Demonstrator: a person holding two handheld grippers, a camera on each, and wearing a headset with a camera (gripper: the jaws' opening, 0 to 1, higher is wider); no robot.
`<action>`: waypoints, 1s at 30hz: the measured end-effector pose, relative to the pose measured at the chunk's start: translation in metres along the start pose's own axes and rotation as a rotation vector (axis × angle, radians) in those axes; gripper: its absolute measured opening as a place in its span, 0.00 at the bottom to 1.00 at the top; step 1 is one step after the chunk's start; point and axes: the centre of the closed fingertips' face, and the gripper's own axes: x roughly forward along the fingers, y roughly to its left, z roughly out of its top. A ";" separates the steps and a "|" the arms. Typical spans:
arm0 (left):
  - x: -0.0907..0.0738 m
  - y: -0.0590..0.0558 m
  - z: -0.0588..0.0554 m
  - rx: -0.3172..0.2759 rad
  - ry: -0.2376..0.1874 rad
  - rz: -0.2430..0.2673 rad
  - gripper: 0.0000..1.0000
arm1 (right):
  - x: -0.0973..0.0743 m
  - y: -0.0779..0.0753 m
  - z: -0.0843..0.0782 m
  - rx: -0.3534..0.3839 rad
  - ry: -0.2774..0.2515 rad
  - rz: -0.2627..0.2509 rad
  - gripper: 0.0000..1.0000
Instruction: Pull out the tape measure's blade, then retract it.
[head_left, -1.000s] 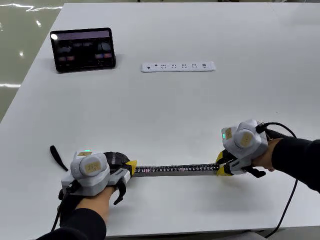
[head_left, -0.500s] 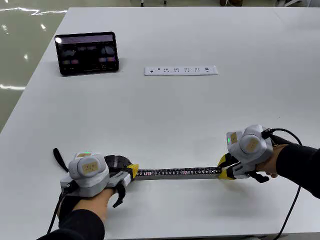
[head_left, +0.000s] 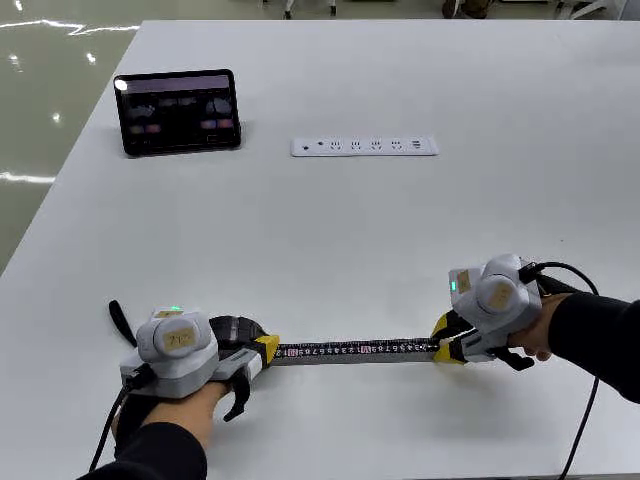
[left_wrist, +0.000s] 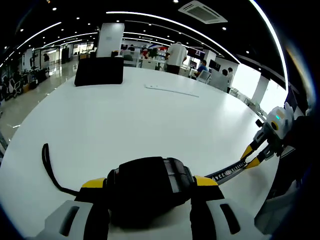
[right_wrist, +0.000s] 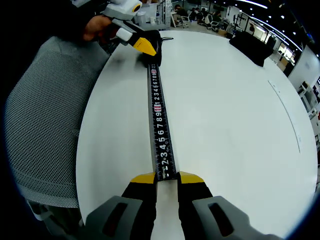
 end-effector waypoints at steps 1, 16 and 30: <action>0.000 0.000 0.000 0.001 0.000 0.000 0.61 | 0.000 0.000 0.000 0.002 0.000 0.001 0.11; 0.000 0.000 0.000 -0.003 0.006 -0.009 0.61 | 0.005 0.000 0.010 0.005 -0.009 0.002 0.11; 0.000 0.000 0.000 0.001 0.013 -0.015 0.61 | 0.010 0.001 0.021 0.009 -0.020 0.005 0.11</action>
